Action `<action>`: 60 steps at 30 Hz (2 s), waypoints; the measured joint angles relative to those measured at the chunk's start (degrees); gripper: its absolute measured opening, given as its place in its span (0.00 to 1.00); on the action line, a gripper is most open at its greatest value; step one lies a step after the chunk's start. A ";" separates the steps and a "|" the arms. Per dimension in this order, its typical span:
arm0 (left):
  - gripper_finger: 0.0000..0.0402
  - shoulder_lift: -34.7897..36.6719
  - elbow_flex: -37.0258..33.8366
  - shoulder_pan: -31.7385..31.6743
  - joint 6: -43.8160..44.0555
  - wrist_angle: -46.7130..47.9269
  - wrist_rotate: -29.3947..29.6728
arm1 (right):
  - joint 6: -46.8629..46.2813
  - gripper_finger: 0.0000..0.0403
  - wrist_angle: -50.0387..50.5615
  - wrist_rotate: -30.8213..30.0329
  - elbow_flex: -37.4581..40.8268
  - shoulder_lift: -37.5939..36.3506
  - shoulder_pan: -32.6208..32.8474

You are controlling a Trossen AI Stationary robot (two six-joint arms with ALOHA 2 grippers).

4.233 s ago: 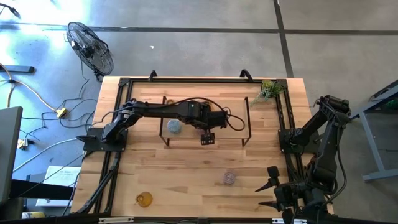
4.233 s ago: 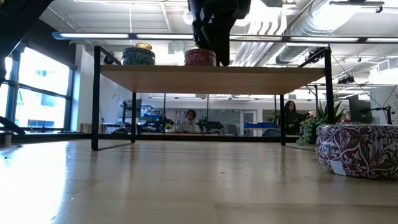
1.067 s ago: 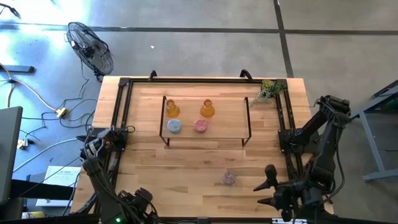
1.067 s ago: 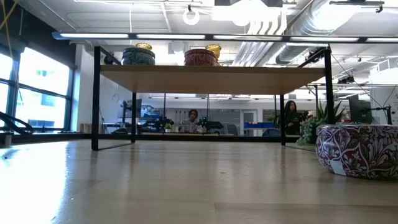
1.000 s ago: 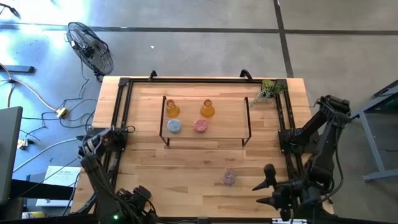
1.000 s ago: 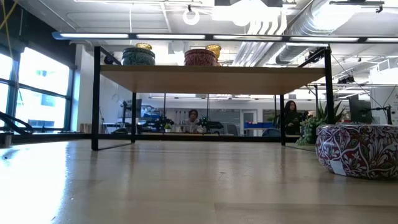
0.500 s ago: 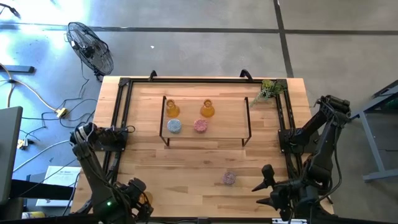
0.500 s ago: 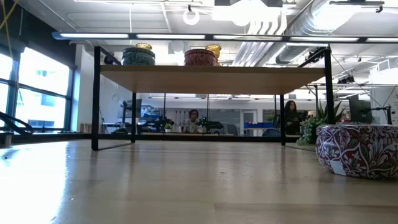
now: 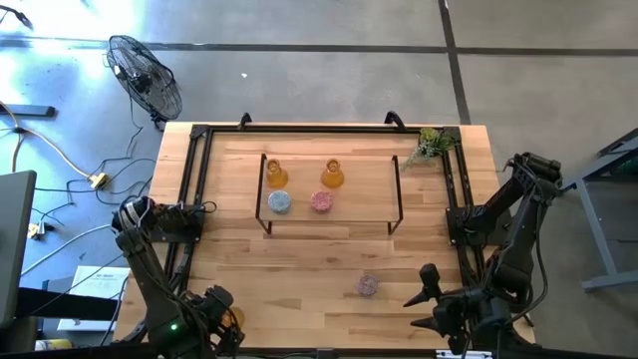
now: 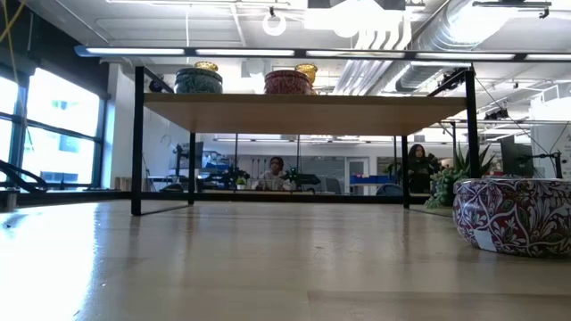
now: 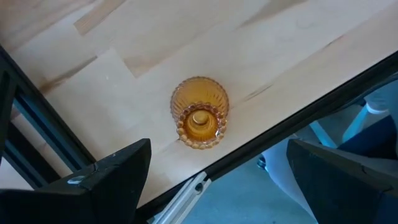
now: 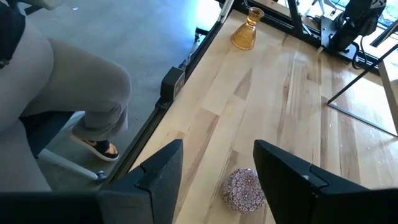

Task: Pick & Place candle stick holders
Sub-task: Put the yellow glass candle holder on the shelf aligned with the other glass candle holder

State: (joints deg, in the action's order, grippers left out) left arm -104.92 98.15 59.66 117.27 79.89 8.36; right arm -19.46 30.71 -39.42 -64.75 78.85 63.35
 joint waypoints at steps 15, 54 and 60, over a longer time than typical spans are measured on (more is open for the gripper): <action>0.92 -0.02 -4.44 -0.03 -4.83 -3.92 -2.99 | 0.45 0.48 0.30 -0.46 0.00 0.00 0.00; 0.92 0.92 -13.34 -3.48 -16.84 -14.23 -10.32 | 0.35 0.48 0.30 -0.27 0.00 0.00 0.00; 0.92 0.94 -15.95 -3.91 -16.07 -18.89 -11.00 | 0.36 0.48 0.31 -0.48 0.00 0.00 0.00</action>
State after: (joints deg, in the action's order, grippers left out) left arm -103.98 82.19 55.75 101.20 60.99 -2.63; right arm -19.10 31.02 -39.90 -64.75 78.85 63.35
